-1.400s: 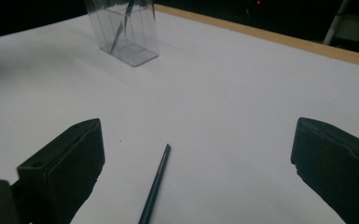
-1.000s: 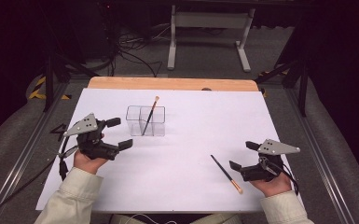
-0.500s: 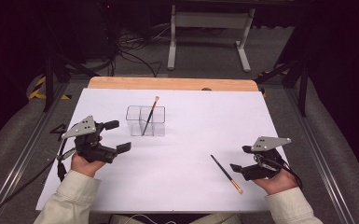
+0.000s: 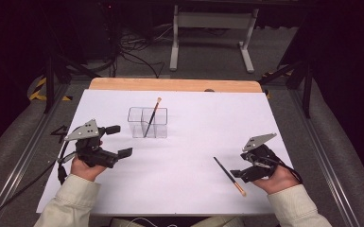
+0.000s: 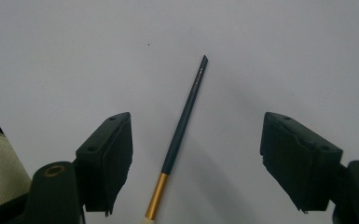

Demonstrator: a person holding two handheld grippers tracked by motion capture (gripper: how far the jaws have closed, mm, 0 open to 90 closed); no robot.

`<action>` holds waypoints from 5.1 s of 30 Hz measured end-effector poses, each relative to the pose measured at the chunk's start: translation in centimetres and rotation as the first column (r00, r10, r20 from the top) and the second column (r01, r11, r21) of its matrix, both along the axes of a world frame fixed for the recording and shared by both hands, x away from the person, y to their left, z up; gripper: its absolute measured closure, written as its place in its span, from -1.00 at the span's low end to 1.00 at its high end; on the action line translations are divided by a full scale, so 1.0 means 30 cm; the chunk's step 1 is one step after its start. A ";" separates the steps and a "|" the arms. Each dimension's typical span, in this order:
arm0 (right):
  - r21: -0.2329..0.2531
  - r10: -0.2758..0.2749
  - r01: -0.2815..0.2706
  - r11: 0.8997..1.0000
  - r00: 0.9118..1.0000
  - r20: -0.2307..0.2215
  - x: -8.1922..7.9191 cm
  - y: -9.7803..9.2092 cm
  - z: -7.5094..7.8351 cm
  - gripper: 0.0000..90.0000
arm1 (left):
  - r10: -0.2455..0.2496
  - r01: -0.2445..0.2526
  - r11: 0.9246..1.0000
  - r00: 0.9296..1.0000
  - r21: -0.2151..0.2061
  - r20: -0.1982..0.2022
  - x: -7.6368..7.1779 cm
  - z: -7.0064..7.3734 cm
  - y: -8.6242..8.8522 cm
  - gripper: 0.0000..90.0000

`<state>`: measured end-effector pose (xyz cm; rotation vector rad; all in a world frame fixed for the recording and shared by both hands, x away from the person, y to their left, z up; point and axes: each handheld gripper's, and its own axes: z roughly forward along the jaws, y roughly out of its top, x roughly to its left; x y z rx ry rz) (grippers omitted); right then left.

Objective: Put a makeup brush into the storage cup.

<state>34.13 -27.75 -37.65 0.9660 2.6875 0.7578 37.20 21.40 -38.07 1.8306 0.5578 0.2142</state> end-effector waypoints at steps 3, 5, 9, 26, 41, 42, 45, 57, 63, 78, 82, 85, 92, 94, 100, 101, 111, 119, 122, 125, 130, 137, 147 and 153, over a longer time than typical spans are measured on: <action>-0.016 -0.002 0.002 1.000 1.000 -0.010 0.006 0.007 -0.003 -0.41 | -0.006 0.006 1.000 1.000 0.011 -0.001 0.000 0.001 0.000 -0.95; -0.032 0.000 -0.001 1.000 1.000 -0.018 0.009 0.010 -0.007 -0.39 | -0.006 0.006 1.000 1.000 0.009 -0.008 0.000 0.000 0.000 -0.95; -0.068 -0.001 -0.003 0.998 0.999 -0.052 0.014 0.020 -0.018 -0.36 | -0.015 0.015 1.000 1.000 0.009 -0.019 0.002 0.003 0.006 -0.95; -0.191 -0.005 -0.037 0.981 0.977 -0.214 0.051 0.069 -0.077 -0.12 | -0.019 0.018 1.000 0.998 -0.015 -0.055 0.010 0.002 0.019 -0.93; -0.234 -0.004 -0.060 0.970 0.964 -0.266 0.066 0.096 -0.112 0.19 | -0.019 0.019 1.000 0.998 -0.007 -0.060 0.011 0.003 0.020 -0.91; -0.240 -0.010 -0.055 0.969 0.965 -0.262 0.066 0.096 -0.114 0.20 | -0.018 0.018 1.000 0.998 -0.006 -0.060 0.011 0.003 0.020 -0.91; -0.240 -0.006 -0.060 0.969 0.964 -0.267 0.067 0.098 -0.121 0.23 | -0.017 0.017 1.000 0.998 -0.004 -0.057 0.011 0.003 0.020 -0.91; -0.268 -0.001 -0.076 0.960 0.961 -0.277 0.066 0.109 -0.137 0.49 | -0.050 0.050 0.999 0.998 0.016 -0.029 0.002 0.005 0.004 -0.90; -0.282 -0.003 -0.073 0.957 0.965 -0.260 0.069 0.107 -0.139 0.66 | -0.061 0.062 0.997 0.998 0.044 -0.012 -0.007 0.011 -0.011 -0.91; -0.287 -0.006 -0.068 0.955 0.969 -0.248 0.073 0.102 -0.139 0.84 | -0.071 0.070 0.993 0.997 0.095 0.013 -0.020 0.011 -0.030 -0.99; -0.282 -0.006 -0.066 0.957 0.969 -0.248 0.072 0.100 -0.136 0.85 | -0.071 0.068 0.992 0.997 0.104 0.032 -0.031 0.021 -0.034 -0.96; -0.271 0.008 -0.077 0.960 0.968 -0.250 0.075 0.100 -0.127 0.85 | -0.080 0.076 0.991 0.996 0.107 0.035 -0.033 0.026 -0.040 -0.94; -0.269 0.066 -0.127 0.955 0.972 -0.226 0.077 0.129 -0.046 0.85 | -0.138 0.137 0.984 0.990 0.111 0.004 -0.034 0.043 -0.071 -0.85; -0.267 0.098 -0.157 0.951 0.970 -0.224 0.078 0.144 -0.017 0.85 | -0.164 0.163 0.979 0.986 0.123 -0.002 -0.036 0.049 -0.084 -0.83; -0.271 0.174 -0.228 0.935 0.962 -0.211 0.076 0.188 0.041 0.85 | -0.202 0.201 0.971 0.979 0.131 -0.006 -0.041 0.060 -0.114 -0.83; -0.273 0.186 -0.240 0.932 0.960 -0.211 0.075 0.197 0.052 0.85 | -0.209 0.208 0.969 0.978 0.135 -0.009 -0.041 0.061 -0.119 -0.83; -0.291 0.310 -0.358 0.887 0.930 -0.199 0.061 0.284 0.132 0.85 | -0.263 0.263 0.953 0.965 0.151 -0.024 -0.047 0.063 -0.174 -0.79; -0.306 0.391 -0.434 0.847 0.900 -0.193 0.050 0.356 0.165 0.85 | -0.296 0.296 0.945 0.955 0.142 -0.021 -0.048 0.059 -0.207 -0.79; -0.311 0.409 -0.452 0.836 0.891 -0.195 0.047 0.378 0.176 0.85 | -0.309 0.310 0.940 0.951 0.143 -0.029 -0.051 0.058 -0.224 -0.79; -0.313 0.433 -0.473 0.824 0.881 -0.191 0.043 0.400 0.181 0.85 | -0.321 0.322 0.935 0.946 0.146 -0.031 -0.053 0.057 -0.241 -0.79; -0.316 0.465 -0.503 0.804 0.864 -0.191 0.034 0.434 0.185 0.85 | -0.360 0.362 0.919 0.932 0.155 -0.040 -0.060 0.051 -0.268 -0.68; -0.315 0.503 -0.536 0.783 0.844 -0.187 0.016 0.478 0.192 0.85 | -0.388 0.392 0.906 0.920 0.161 -0.056 -0.061 0.041 -0.297 -0.64; -0.308 0.548 -0.577 0.756 0.816 -0.185 0.006 0.545 0.187 0.85 | -0.418 0.427 0.887 0.904 0.176 -0.086 -0.057 0.018 -0.327 -0.56; -0.302 0.568 -0.592 0.747 0.805 -0.170 0.006 0.571 0.188 0.85 | -0.438 0.451 0.876 0.892 0.170 -0.106 -0.053 0.011 -0.331 -0.41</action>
